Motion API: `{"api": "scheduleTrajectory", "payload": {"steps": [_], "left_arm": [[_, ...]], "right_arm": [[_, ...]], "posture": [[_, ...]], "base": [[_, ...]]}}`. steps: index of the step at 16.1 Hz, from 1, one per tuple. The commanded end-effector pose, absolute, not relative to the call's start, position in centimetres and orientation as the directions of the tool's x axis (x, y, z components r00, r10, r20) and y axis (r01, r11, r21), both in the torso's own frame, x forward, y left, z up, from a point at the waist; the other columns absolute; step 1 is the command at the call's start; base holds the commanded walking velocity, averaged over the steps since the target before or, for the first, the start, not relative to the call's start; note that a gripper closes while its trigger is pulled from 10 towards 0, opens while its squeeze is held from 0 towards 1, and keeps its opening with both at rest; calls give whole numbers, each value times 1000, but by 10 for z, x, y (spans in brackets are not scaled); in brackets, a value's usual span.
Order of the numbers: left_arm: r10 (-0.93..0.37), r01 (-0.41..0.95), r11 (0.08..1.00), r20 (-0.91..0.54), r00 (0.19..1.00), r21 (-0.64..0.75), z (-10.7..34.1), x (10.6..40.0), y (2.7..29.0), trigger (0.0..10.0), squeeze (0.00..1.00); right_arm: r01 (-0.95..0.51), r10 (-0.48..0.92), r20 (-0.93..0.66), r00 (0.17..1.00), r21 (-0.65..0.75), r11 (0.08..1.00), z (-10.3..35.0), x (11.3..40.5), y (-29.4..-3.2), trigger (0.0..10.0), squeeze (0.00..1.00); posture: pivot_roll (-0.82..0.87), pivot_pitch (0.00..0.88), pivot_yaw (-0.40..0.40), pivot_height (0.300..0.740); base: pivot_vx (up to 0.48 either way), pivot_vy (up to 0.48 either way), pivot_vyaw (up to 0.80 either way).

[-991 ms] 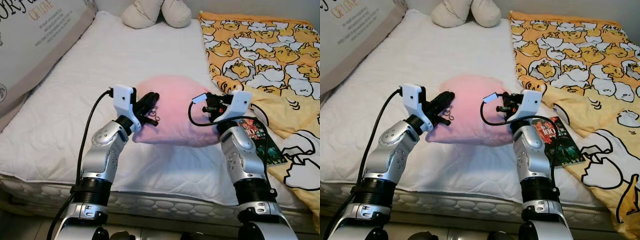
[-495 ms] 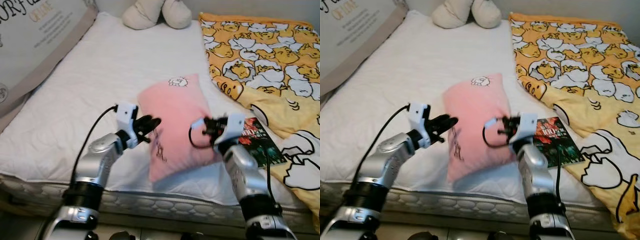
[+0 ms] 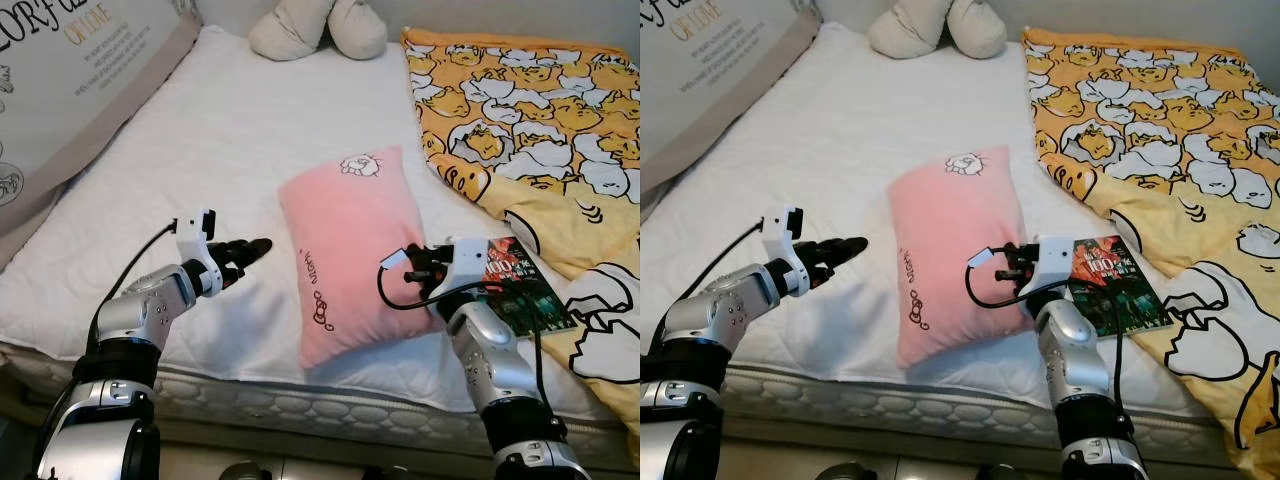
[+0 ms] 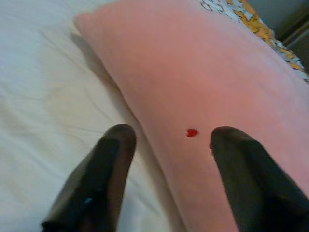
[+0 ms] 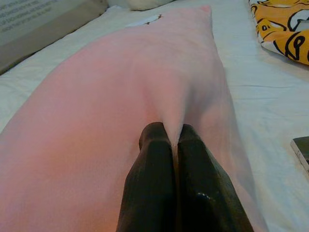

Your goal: Clean up the room

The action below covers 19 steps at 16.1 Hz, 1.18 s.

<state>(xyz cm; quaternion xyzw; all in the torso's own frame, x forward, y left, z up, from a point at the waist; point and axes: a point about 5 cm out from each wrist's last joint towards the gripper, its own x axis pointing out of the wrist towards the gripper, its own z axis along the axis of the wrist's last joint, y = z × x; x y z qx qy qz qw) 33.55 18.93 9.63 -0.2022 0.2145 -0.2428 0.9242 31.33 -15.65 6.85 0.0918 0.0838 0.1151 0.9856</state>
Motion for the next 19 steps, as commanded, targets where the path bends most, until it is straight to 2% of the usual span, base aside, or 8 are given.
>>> {"api": "scheduleTrajectory", "payload": {"steps": [1, 4, 8, 10, 13, 14, 19], "left_arm": [[-564, 363, 774, -304, 768, -518, 93, 335, 186, 10000, 1000], [-628, 362, 708, -306, 716, -606, 79, 325, 166, 10000, 1000], [-735, 426, 585, -230, 637, -690, 81, 320, 116, 10000, 1000], [-745, 449, 589, -236, 624, -672, 80, 320, 107, 10000, 1000], [-707, 440, 656, -294, 643, -614, 69, 322, 96, 10000, 1000], [-702, 441, 663, -297, 647, -605, 69, 323, 95, 10000, 0], [-622, 366, 756, -420, 661, -543, 40, 316, 90, 10000, 0]], "right_arm": [[-211, 244, -154, 958, 203, 956, 65, 312, -156, 0, 0], [-208, 246, -164, 955, 219, 953, 62, 311, -153, 0, 0], [-213, 256, -159, 954, 245, 946, 64, 318, -144, 0, 0], [-214, 257, -154, 954, 250, 944, 65, 321, -142, 0, 0], [-226, 271, -150, 951, 262, 938, 66, 324, -136, 0, 0], [-226, 272, -149, 951, 266, 937, 66, 324, -135, 0, 0], [-215, 269, -140, 953, 316, 924, 67, 327, -130, 0, 0]], "posture": [[25, 22, 3, 740], [26, 16, 1, 740], [32, 0, 5, 740], [37, 0, 3, 740], [44, 0, 3, 740], [46, 0, 3, 740], [47, 0, 8, 740]], "base": [[0, 0, 0], [0, 0, 0], [0, 0, 0], [0, 0, 0], [0, 0, 0], [0, 0, 0], [0, 0, 0]]}}
